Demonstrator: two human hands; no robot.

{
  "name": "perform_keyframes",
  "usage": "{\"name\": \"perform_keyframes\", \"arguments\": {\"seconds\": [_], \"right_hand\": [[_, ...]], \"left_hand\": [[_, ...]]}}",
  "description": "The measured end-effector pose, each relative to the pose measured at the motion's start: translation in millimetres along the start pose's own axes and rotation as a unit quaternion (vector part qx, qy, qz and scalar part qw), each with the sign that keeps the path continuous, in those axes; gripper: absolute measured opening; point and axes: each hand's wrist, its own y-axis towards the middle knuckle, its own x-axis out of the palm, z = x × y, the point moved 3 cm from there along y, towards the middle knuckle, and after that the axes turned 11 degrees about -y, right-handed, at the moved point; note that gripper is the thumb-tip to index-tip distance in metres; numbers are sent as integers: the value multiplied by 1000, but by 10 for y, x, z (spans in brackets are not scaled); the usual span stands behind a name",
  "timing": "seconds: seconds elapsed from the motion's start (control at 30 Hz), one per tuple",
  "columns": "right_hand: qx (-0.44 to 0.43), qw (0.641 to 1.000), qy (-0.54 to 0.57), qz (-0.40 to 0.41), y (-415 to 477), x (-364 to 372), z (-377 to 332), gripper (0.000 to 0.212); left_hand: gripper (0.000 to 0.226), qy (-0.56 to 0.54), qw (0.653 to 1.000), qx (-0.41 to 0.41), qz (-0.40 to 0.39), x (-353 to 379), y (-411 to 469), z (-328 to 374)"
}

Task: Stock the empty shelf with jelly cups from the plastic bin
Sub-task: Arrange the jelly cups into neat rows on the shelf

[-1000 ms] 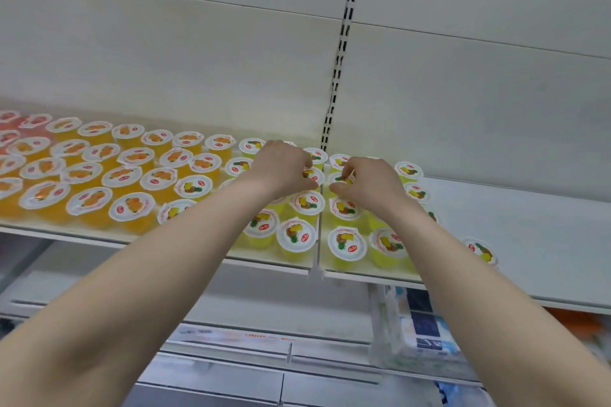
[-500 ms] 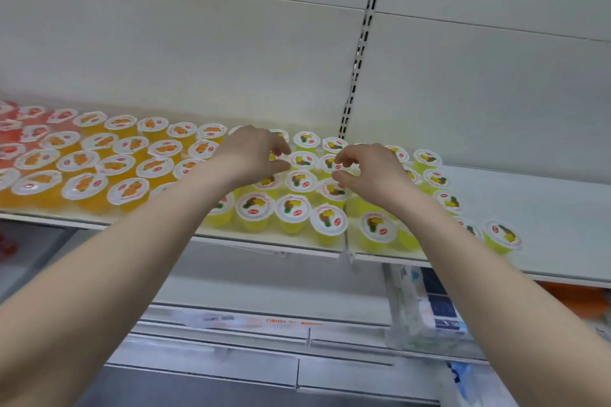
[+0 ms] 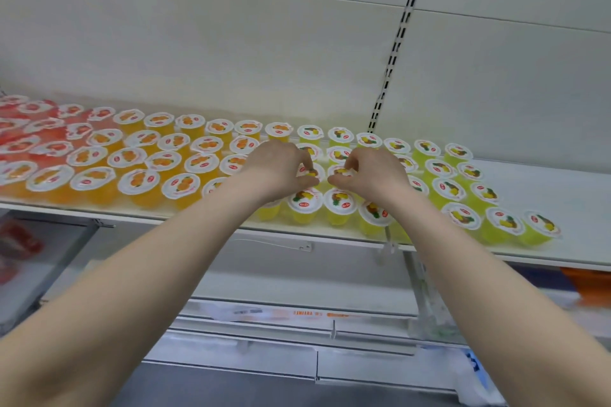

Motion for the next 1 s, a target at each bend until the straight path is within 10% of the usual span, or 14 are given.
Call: {"name": "perform_keyframes", "arguments": {"seconds": [1.0], "right_hand": [[21, 998, -55, 17, 545, 46, -50, 44]], "left_hand": [[53, 41, 998, -42, 27, -9, 618, -139]]}}
